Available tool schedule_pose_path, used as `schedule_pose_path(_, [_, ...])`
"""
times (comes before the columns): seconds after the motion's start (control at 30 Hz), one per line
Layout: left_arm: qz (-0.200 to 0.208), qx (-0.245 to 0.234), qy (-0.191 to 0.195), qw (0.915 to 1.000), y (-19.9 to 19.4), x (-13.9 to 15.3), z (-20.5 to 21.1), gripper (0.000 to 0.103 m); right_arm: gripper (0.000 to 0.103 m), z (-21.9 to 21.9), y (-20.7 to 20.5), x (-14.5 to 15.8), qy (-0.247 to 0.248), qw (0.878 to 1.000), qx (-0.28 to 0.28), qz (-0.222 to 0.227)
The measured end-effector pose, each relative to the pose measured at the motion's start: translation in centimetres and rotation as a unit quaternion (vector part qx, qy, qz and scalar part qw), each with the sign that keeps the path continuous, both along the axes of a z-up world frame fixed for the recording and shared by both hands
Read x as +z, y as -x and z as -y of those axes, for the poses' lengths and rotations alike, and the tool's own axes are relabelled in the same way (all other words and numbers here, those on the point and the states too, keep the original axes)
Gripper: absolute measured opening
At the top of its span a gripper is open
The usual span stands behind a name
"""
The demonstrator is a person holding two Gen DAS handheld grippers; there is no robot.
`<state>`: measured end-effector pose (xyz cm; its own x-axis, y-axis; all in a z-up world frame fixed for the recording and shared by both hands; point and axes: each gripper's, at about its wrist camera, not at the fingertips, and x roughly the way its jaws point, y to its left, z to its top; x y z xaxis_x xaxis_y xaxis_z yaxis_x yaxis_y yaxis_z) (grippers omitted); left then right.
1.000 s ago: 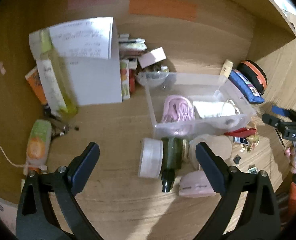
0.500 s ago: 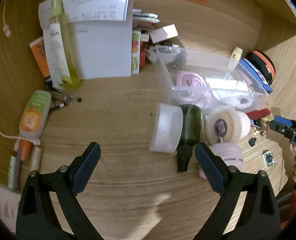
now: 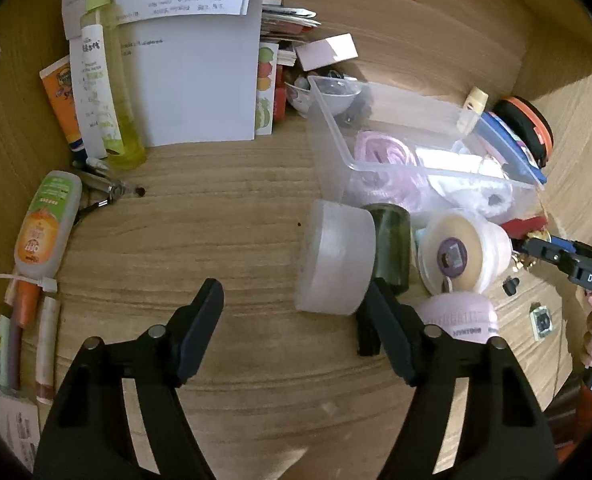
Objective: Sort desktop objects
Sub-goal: 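Move the right tool to the gold bead ornament while the left tool approaches the white tape roll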
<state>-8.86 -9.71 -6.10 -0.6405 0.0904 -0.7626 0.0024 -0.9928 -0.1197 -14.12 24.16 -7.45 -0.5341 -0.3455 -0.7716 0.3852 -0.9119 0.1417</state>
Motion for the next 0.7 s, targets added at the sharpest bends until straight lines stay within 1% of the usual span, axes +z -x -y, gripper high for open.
schedule_pose_path(0.07, [0.000,-0.003,-0.001,1.0000,0.2,0.0,0.1,0.068,0.049,-0.4,-0.1,0.3,-0.015,1.000,-0.006,-0.002])
schedule_pose_path(0.17, [-0.001,-0.007,0.001,1.0000,0.5,-0.1,0.0,0.066,0.049,-1.5,-0.8,1.1,-0.020,1.000,-0.017,-0.014])
schedule_pose_path(0.2, [-0.001,-0.009,0.002,1.0000,0.6,-0.1,-0.1,0.063,0.049,-1.7,-1.2,1.5,-0.020,0.999,-0.017,-0.020])
schedule_pose_path(0.23, [-0.001,-0.011,0.003,0.9999,0.8,-0.2,-0.2,0.061,0.049,-1.7,-1.4,1.8,-0.019,0.999,-0.014,-0.026])
schedule_pose_path(0.3, [0.000,-0.016,0.003,0.9999,1.2,-0.2,-0.3,0.058,0.049,-1.2,-2.0,2.5,-0.020,0.999,-0.006,-0.040])
schedule_pose_path(0.4, [-0.001,-0.018,0.005,0.9998,1.6,-0.2,-0.6,0.054,0.049,0.0,-2.0,2.5,-0.025,0.999,0.011,-0.047])
schedule_pose_path(0.57, [-0.006,-0.019,0.011,0.9997,2.1,-0.2,-1.1,0.048,0.049,1.3,-0.8,1.4,-0.026,0.999,0.029,-0.029])
schedule_pose_path(0.63, [-0.007,-0.019,0.014,0.9997,2.4,-0.2,-1.3,0.046,0.049,1.3,-0.3,0.9,-0.025,0.999,0.025,-0.020])
schedule_pose_path(0.7, [-0.005,-0.019,0.017,0.9997,2.6,-0.3,-1.4,0.045,0.049,1.3,0.2,0.4,-0.027,0.999,0.022,-0.011])
